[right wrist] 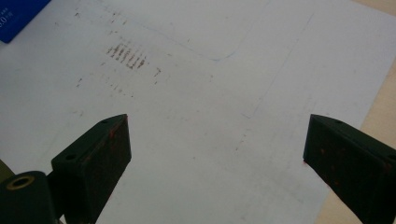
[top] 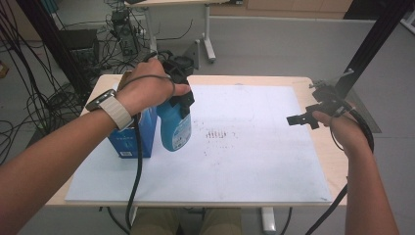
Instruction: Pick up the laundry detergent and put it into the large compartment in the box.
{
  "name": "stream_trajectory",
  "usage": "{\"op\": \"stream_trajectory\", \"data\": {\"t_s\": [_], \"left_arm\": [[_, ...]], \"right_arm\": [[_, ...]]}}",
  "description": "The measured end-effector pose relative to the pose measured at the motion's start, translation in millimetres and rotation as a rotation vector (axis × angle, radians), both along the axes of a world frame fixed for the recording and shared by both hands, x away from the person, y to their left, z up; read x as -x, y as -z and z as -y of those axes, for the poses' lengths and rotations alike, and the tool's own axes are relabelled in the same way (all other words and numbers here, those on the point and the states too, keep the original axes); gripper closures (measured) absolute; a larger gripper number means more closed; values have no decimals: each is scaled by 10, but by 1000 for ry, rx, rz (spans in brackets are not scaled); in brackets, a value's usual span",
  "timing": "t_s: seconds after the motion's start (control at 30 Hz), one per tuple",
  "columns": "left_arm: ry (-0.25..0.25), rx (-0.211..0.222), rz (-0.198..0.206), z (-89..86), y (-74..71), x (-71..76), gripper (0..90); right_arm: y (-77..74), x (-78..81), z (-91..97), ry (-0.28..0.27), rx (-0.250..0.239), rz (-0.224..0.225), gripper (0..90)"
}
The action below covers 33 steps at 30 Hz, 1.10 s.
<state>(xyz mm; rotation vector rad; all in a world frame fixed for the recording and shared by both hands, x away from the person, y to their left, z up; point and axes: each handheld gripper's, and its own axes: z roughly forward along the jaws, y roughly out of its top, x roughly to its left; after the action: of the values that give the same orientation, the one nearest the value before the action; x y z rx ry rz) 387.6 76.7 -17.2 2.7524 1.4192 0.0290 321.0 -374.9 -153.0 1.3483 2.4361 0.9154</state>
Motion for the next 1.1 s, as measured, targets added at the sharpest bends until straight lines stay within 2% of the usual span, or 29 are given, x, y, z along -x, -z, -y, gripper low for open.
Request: {"op": "stream_trajectory", "data": {"t_s": [0.17,0.63,0.77,1.1], "left_arm": [[-26,-16,10,-22,-165,-1,389],[-128,20,-2,-246,-620,-63,388],[-161,24,9,-288,-746,-45,388],[-212,46,4,-393,-888,-54,388]], "right_arm": [[-10,-3,1,0,-5,4,74],[-15,8,24,-4,-11,11,75],[-13,24,41,-4,-15,13,74],[-9,62,84,3,-22,18,75]]}}
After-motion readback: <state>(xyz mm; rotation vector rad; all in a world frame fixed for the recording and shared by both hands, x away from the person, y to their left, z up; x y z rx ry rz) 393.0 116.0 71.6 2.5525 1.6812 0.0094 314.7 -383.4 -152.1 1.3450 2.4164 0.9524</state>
